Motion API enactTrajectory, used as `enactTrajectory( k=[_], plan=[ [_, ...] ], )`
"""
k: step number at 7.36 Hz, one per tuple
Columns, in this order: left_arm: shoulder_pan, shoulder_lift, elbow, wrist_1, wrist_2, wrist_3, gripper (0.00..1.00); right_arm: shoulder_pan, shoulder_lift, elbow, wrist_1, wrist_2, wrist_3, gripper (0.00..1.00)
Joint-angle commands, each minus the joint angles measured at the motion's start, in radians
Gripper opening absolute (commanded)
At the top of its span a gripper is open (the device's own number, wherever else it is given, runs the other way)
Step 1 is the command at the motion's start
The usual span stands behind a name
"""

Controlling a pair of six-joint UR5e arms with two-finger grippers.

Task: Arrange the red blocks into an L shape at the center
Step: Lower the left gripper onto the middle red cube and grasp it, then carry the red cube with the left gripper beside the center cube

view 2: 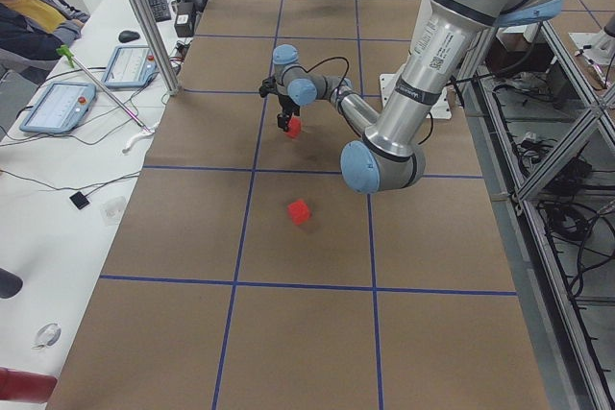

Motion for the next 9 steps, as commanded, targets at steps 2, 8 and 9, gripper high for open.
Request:
enactTrajectory(
  k=[2, 8, 9],
  plan=[
    [-0.001, 0.002, 0.001, 0.002, -0.001, 0.0, 0.93, 0.0, 0.002, -0.002, 0.0, -0.001, 0.002, 0.99],
    [-0.021, -0.092, -0.016, 0.208, -0.005, 0.003, 0.0, 0.0, 0.004, -0.006, 0.006, -0.007, 0.002, 0.99],
    [-0.025, -0.12, -0.01, 0.227, -0.002, 0.003, 0.0, 0.001, 0.002, -0.006, 0.006, -0.007, 0.002, 0.99]
  ],
)
